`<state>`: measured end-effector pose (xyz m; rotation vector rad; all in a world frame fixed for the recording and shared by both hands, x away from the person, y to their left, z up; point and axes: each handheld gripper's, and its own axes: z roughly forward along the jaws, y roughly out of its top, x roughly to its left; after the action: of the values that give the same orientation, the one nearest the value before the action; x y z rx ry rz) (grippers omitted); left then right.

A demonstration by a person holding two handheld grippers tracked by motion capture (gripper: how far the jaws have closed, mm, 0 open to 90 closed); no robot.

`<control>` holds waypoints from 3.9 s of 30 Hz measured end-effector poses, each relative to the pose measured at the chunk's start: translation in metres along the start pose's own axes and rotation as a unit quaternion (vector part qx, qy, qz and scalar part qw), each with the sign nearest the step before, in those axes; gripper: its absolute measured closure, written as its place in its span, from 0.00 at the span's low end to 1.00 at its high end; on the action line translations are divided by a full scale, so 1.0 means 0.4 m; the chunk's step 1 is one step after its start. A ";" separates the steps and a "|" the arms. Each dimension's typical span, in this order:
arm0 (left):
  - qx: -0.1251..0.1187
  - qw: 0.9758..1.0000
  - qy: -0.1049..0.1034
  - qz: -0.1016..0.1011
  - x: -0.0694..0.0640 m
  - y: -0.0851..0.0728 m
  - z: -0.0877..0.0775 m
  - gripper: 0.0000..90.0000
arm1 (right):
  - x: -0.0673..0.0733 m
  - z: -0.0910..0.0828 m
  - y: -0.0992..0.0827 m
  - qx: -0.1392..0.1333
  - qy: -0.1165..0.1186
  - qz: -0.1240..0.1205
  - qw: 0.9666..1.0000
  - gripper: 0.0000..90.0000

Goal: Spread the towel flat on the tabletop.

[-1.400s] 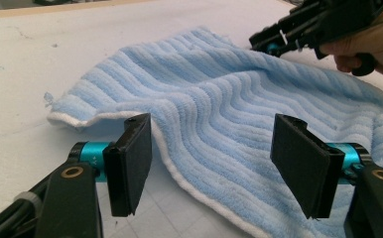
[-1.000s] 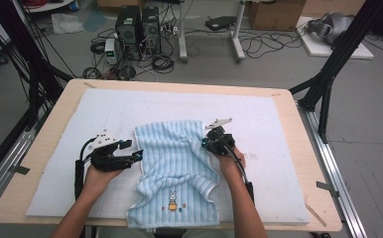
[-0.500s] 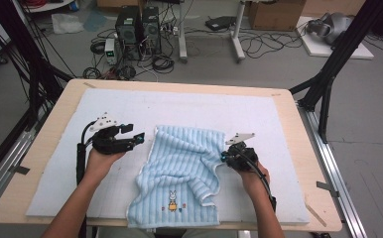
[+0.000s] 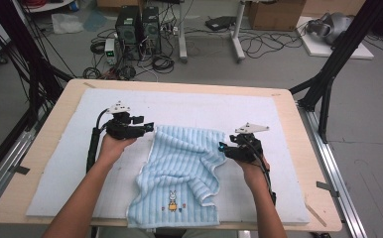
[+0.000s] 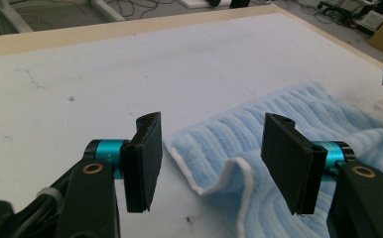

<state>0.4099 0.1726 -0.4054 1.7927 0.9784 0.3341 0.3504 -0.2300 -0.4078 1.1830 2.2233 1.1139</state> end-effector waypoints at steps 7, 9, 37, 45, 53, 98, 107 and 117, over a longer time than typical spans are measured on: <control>0.039 0.999 0.002 0.011 0.006 0.009 0.094 0.47 | -0.029 0.044 0.006 0.017 -0.013 0.018 1.000 0.45; 0.051 0.999 0.005 0.014 0.006 0.002 0.114 0.47 | -0.032 0.057 0.006 0.021 -0.015 0.019 0.999 0.45; 0.094 0.993 0.006 0.065 0.035 -0.006 0.143 0.97 | -0.063 0.173 0.045 0.078 0.005 -0.003 0.997 0.96; 0.047 0.997 0.021 0.053 0.078 0.070 0.143 0.97 | -0.085 0.213 0.120 0.036 -0.021 -0.005 0.999 0.96; 0.027 0.997 0.042 0.051 0.095 0.128 0.164 0.97 | -0.106 0.237 0.166 0.009 -0.055 0.002 0.998 0.96; 0.079 0.997 0.012 0.008 0.013 -0.074 0.078 0.49 | -0.022 0.131 0.035 0.058 0.002 0.011 0.998 0.53; 0.089 0.995 0.024 0.031 -0.008 -0.092 0.083 0.96 | -0.012 0.163 0.026 0.078 0.000 0.012 0.997 0.90; 0.040 0.998 0.043 -0.011 0.035 -0.077 0.089 0.96 | -0.020 0.196 0.060 0.050 -0.022 -0.001 0.999 0.94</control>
<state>0.4265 0.1647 -0.4508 1.8506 1.0841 0.3662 0.4178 -0.1921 -0.4369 1.2336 2.2691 0.9770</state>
